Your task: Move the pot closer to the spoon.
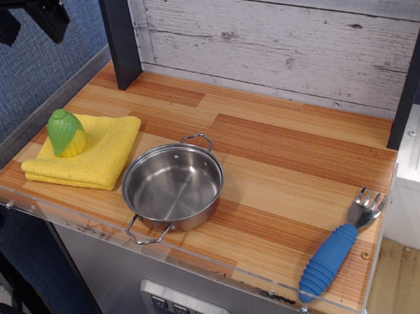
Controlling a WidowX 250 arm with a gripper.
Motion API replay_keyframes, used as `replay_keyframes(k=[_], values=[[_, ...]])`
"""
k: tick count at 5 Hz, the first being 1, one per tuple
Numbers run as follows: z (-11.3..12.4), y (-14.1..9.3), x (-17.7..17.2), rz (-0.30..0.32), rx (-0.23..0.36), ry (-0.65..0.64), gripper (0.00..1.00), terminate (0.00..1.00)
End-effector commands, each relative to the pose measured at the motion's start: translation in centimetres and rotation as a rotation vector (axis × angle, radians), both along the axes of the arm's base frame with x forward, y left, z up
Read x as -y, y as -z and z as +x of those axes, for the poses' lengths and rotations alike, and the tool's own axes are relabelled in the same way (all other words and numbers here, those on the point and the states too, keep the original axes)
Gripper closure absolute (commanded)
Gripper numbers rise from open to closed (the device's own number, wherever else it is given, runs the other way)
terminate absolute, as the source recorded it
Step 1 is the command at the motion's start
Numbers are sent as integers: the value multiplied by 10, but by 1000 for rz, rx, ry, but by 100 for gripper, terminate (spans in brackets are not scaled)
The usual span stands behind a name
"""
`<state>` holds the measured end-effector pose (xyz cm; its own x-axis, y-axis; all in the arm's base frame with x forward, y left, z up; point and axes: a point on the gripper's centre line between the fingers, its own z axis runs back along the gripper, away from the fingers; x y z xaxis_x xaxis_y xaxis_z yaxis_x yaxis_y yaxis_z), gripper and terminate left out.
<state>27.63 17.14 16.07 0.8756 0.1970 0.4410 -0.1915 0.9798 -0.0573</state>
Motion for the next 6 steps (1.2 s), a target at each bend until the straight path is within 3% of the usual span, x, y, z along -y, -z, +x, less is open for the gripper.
replay_keyframes(k=[1, 3, 6], values=[[0, 0, 0, 0, 0, 0, 0, 0], [-20, 24, 49, -49, -77, -23, 0, 0], [-49, 62, 86, -65, -104, 33, 0, 0]])
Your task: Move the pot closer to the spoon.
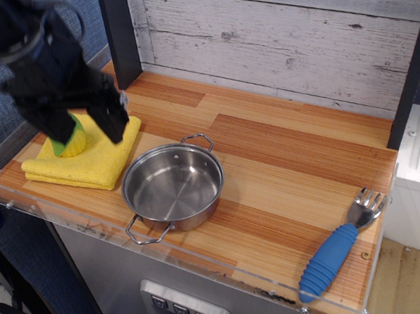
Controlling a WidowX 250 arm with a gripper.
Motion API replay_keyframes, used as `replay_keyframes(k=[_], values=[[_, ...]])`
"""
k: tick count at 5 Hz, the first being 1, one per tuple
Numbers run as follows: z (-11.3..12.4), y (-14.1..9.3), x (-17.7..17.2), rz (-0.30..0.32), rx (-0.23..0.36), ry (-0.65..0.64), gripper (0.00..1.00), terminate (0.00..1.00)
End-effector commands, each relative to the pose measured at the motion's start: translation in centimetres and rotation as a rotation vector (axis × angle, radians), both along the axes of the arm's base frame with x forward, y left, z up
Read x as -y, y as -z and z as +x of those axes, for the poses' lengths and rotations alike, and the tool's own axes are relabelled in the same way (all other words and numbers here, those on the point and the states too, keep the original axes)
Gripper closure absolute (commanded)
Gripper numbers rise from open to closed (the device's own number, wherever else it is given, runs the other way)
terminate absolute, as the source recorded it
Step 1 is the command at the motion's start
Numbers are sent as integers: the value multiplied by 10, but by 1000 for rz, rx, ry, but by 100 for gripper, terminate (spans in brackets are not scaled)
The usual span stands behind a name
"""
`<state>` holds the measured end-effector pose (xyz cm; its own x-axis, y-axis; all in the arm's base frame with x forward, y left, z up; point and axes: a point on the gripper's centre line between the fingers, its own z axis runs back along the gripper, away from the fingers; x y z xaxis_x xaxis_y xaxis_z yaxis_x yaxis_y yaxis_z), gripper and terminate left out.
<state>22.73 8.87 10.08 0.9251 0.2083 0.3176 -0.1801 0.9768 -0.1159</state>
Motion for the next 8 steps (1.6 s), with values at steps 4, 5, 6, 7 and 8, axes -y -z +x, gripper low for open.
replay_keyframes(k=[4, 5, 6, 7, 8], values=[[25, 50, -3, 64, -8, -63, 0, 0], [24, 61, 3, 72, -21, -45, 0, 0], [22, 70, 11, 74, -32, -29, 0, 0], [21, 74, 17, 98, -41, 36, 100, 0], [18, 74, 17, 97, -40, 37, 100, 0]])
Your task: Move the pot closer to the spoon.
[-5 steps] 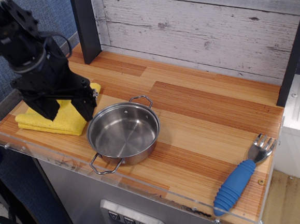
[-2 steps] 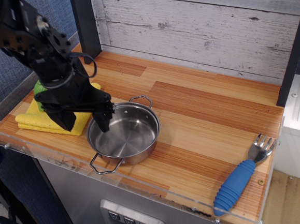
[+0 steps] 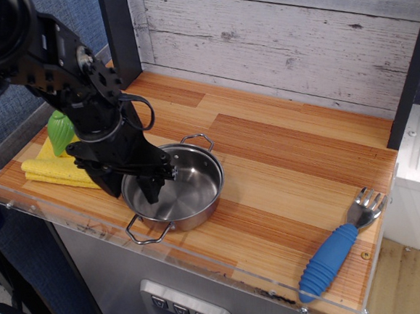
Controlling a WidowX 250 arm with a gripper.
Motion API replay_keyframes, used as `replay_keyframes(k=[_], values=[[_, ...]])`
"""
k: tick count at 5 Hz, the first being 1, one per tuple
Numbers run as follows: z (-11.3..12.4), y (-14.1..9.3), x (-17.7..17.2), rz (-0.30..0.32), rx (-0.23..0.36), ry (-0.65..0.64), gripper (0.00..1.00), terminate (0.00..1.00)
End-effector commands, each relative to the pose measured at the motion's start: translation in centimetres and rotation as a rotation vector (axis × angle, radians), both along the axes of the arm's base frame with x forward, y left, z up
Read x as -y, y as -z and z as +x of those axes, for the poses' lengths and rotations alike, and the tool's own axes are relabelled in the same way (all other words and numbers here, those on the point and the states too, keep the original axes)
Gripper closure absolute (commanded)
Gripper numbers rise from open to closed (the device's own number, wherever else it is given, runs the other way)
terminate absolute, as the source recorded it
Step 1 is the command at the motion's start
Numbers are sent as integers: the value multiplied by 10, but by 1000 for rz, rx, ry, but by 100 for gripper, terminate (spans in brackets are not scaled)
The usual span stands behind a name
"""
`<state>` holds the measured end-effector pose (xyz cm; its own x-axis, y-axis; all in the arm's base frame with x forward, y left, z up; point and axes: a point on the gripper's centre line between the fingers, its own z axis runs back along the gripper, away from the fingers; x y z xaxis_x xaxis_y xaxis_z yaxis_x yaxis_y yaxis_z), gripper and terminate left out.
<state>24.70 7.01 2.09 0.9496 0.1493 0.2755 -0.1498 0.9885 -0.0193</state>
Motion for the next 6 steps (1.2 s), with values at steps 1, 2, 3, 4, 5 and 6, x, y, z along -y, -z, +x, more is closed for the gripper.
replay_keyframes(k=[1, 2, 3, 4, 5, 6], values=[[0, -11, -3, 15, 40, 19, 100, 0], [3, -17, -5, 2, 41, 22, 100, 0], [8, -28, -10, -21, 47, 10, 100, 0], [18, -41, -13, -42, 66, 6, 100, 0], [33, -61, -11, -58, 106, -5, 100, 0], [55, -76, 6, -92, 145, 1, 100, 0]])
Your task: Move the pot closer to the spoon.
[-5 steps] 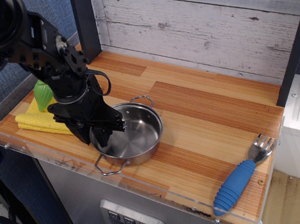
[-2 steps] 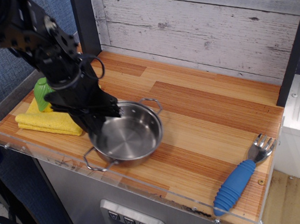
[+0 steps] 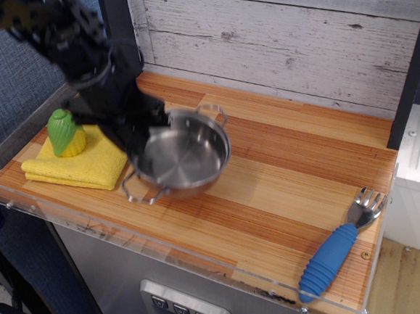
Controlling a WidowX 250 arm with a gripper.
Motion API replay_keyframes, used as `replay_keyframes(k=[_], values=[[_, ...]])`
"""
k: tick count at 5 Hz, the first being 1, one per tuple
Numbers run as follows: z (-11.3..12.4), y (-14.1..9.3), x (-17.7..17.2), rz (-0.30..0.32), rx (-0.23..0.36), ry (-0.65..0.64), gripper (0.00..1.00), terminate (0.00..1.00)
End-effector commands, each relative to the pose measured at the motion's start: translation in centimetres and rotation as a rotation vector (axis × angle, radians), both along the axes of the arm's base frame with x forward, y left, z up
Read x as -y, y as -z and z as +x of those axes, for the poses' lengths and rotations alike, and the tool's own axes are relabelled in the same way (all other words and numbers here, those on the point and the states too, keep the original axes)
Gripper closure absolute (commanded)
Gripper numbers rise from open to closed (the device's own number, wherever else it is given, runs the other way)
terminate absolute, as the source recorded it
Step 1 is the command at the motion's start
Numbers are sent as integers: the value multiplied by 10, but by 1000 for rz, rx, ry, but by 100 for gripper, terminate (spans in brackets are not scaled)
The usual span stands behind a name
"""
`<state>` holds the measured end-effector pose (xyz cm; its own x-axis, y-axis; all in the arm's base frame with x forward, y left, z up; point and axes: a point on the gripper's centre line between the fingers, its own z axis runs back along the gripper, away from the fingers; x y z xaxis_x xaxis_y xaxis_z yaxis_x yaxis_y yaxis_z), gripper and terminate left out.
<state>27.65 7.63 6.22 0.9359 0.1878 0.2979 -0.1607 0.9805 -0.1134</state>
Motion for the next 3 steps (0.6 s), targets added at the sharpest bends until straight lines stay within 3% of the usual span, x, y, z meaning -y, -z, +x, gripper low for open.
replay_keyframes(k=[1, 3], values=[[46, -47, 34, -50, 145, 2, 100, 0], [69, -40, 77, -134, 151, 7, 100, 0]])
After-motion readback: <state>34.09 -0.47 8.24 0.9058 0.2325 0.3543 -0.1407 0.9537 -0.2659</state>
